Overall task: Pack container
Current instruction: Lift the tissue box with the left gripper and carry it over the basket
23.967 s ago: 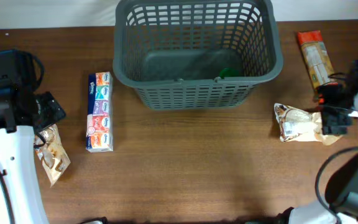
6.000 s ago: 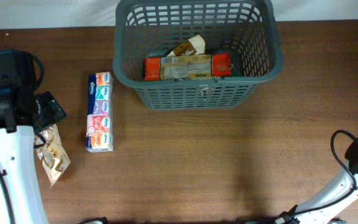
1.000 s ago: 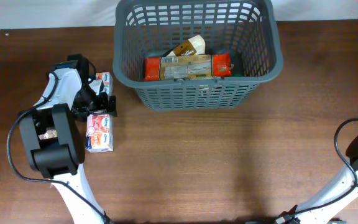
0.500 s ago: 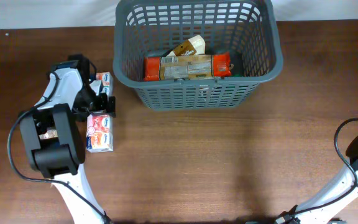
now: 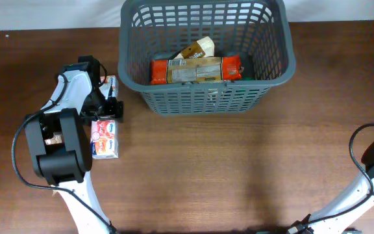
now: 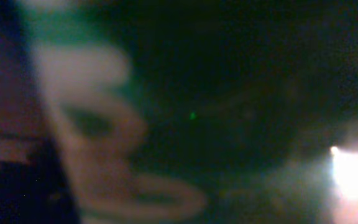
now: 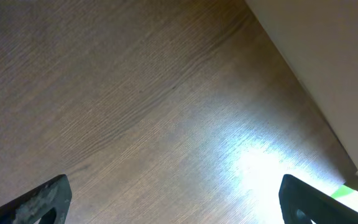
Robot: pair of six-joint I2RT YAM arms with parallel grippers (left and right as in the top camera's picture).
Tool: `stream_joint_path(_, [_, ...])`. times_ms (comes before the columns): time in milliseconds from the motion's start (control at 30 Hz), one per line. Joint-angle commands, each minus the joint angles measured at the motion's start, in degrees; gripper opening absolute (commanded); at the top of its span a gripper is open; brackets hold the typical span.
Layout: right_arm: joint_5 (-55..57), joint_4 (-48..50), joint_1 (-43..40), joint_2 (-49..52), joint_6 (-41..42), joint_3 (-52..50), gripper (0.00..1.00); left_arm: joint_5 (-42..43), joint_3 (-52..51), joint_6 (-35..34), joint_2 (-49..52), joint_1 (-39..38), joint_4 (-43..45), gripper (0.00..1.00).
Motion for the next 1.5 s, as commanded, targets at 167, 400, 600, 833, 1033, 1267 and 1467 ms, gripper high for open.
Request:
stream_joint_path(167, [-0.1,0.2,-0.3,-0.2,0.7,-0.2,0.99,-0.5,-0.9,-0.2,0.7,0.0,1.0,0.17])
stream_joint_path(400, [-0.1,0.2,-0.3,-0.2,0.7,-0.2,0.99,-0.5,3.4,-3.1,0.7,0.3,-1.3,0.02])
stream_joint_path(600, [-0.1,0.2,-0.3,-0.2,0.7,-0.2,0.99,-0.5,20.2,-6.7,0.7,3.0,-10.4,0.02])
stream_joint_path(833, [-0.1,0.2,-0.3,-0.2,0.7,-0.2,0.99,-0.5,48.5,-6.6,0.7,5.4,-20.5,0.02])
stream_joint_path(1033, [-0.1,0.2,-0.3,-0.2,0.7,-0.2,0.99,2.3,74.9,-3.2,0.7,2.6,-25.4,0.02])
stream_joint_path(1267, [-0.1,0.2,-0.3,-0.2,0.7,-0.2,0.99,13.2,86.6,9.5,-2.4,-7.6,-20.1,0.02])
stream_joint_path(1467, [-0.1,0.2,-0.3,-0.2,0.7,-0.2,0.99,13.3,85.7,15.4,-2.6,-17.0,-12.3,0.02])
